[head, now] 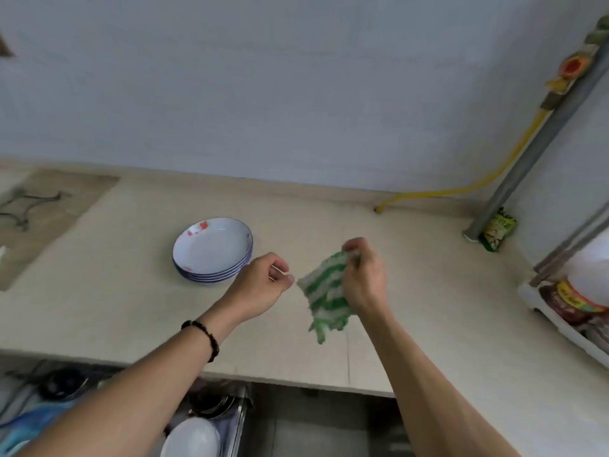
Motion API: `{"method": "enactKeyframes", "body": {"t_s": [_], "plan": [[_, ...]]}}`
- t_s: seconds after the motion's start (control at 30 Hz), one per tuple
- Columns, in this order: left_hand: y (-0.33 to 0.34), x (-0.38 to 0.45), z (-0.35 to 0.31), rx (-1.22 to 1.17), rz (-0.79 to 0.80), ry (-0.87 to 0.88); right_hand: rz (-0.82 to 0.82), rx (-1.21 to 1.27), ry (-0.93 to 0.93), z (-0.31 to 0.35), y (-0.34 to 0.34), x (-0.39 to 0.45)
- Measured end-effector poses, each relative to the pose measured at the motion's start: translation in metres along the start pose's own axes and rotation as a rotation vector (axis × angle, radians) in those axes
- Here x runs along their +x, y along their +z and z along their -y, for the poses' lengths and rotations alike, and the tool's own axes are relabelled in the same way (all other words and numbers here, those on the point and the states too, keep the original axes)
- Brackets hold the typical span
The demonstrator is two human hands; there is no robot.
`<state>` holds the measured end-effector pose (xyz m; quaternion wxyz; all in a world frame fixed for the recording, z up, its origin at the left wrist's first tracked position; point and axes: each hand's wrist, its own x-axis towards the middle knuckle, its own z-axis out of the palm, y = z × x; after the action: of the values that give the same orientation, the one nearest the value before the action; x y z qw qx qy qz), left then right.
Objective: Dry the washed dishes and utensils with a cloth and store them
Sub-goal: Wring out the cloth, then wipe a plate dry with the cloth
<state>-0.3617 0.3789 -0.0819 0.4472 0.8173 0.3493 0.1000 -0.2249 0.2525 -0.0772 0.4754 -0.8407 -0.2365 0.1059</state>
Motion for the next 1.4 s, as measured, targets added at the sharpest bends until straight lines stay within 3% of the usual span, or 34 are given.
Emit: {"method": "enactKeyframes", "body": {"t_s": [0.33,0.5,0.7,0.93,1.1,1.4], "plan": [[-0.065,0.067,0.123,0.186,-0.5,-0.452,0.569,-0.262,0.058,0.012,0.166,0.108],[-0.085,0.087,0.155,0.165,-0.492,-0.571,0.725,-0.466,0.055,0.004,0.228,0.138],[-0.102,0.101,0.165,0.004,-0.442,-0.617,0.758,-0.566,0.06,-0.001,0.241,0.153],[-0.098,0.105,0.164,0.021,-0.427,-0.641,0.751,-0.581,0.038,0.002,0.24,0.155],[-0.099,0.098,0.164,-0.043,-0.383,-0.62,0.724,-0.327,0.149,0.009,0.23,0.151],[-0.117,0.076,0.126,-0.328,-0.47,-0.499,0.629,0.02,0.33,0.026,0.187,0.121]]}}
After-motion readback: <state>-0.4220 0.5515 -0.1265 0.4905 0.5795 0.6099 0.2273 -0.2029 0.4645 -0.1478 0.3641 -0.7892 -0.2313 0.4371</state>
